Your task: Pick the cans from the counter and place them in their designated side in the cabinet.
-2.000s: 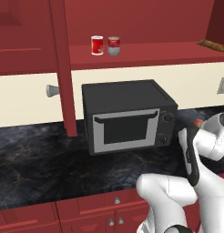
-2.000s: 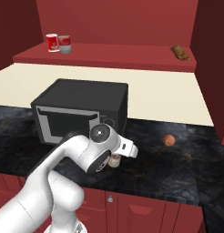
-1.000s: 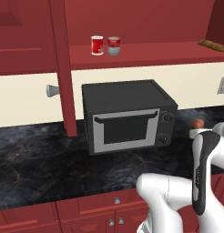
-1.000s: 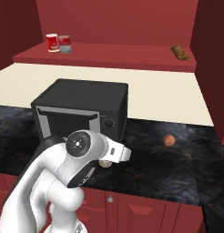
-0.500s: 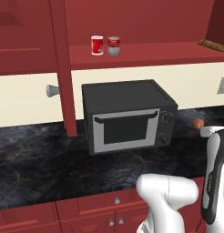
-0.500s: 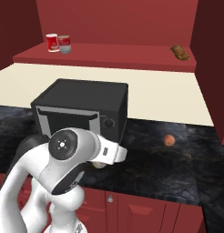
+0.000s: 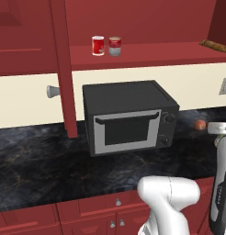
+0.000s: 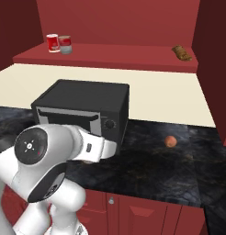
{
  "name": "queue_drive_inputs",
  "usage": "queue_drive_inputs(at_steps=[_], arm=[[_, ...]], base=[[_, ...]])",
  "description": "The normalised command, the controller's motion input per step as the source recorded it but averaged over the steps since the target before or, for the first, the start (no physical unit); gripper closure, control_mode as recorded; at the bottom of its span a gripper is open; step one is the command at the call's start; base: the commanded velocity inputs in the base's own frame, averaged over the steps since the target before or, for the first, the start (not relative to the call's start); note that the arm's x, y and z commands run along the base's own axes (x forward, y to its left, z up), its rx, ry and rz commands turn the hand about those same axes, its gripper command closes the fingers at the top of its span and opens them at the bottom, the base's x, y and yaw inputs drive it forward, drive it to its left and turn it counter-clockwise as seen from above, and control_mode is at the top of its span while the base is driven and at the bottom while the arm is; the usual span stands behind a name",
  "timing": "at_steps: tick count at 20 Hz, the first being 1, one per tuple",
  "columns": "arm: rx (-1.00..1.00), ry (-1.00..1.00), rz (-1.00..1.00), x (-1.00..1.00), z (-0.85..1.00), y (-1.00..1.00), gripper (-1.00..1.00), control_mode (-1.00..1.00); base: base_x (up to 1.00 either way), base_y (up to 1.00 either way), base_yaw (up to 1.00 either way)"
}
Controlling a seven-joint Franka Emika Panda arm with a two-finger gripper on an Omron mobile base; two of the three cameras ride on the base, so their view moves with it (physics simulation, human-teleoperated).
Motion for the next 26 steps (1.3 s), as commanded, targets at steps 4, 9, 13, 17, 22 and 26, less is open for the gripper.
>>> queue_drive_inputs(at_steps=[4,9,13,17,22,26], arm=[[-0.05,-0.07,0.00,-0.23,0.50,0.24,1.00,-1.00],[-0.06,-0.06,0.00,-0.14,0.47,0.23,1.00,-1.00],[-0.05,-0.04,0.00,-0.08,0.46,0.17,1.00,-1.00],[-0.05,-0.05,0.00,-0.09,0.47,0.13,1.00,-1.00],[-0.04,-0.05,0.01,-0.04,0.38,0.16,1.00,-1.00],[-0.02,-0.06,0.04,0.00,0.30,0.12,1.00,-1.00]], base=[[0.00,0.00,0.00],[0.00,0.00,0.00],[0.00,0.00,0.00],[0.00,0.00,0.00],[0.00,0.00,0.00],[0.00,0.00,0.00]])
